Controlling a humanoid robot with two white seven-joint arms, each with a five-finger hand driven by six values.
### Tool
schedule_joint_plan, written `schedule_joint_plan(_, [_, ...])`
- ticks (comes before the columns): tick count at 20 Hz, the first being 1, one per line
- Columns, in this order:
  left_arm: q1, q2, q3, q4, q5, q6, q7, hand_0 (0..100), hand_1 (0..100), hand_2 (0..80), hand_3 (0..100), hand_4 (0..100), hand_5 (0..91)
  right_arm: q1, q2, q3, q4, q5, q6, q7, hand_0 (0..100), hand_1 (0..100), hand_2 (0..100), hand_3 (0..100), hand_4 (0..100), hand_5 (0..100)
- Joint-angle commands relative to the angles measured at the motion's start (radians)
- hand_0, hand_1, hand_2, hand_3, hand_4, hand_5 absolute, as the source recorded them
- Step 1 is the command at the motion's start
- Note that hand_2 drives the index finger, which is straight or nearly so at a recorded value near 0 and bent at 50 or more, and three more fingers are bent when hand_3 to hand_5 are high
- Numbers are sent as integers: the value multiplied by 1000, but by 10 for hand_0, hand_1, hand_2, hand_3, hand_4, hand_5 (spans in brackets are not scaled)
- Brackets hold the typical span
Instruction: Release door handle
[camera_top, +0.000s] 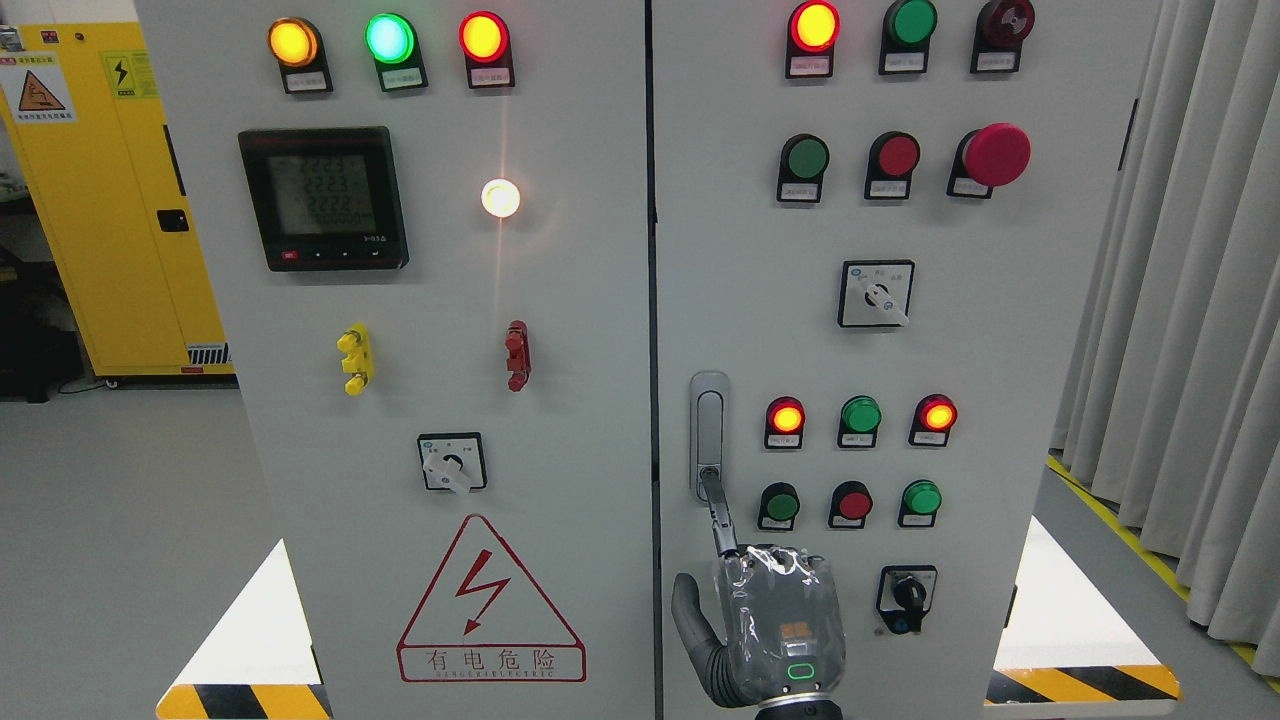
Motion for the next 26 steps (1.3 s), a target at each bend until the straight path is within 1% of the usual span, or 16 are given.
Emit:
schedule_joint_plan(1, [0,0,0,-15,0,1,0,120,556,0,0,0,0,0,0,0,1,2,1,2,658,401,57,1000,1000,1000])
schedule_joint_plan(7, [0,0,0,-15,0,1,0,120,556,0,0,0,0,0,0,0,1,3,1,3,659,405,68,1000,1000,1000])
schedule_joint_plan(11, [0,0,0,-15,0,1,0,120,556,0,0,0,0,2,0,2,2,3,15,5,657,408,70,1000,1000,1000])
schedule_joint_plan(13, [0,0,0,-15,0,1,0,120,556,0,0,0,0,5,0,2,1,3,15,25,655,409,73,1000,1000,1000])
schedule_joint_plan(14, [0,0,0,-15,0,1,0,120,556,0,0,0,0,8,0,2,1,3,15,28,654,409,73,1000,1000,1000])
schedule_joint_plan(26, [0,0,0,-15,0,1,0,120,556,0,0,0,0,11,0,3,1,3,15,29,651,413,77,1000,1000,1000])
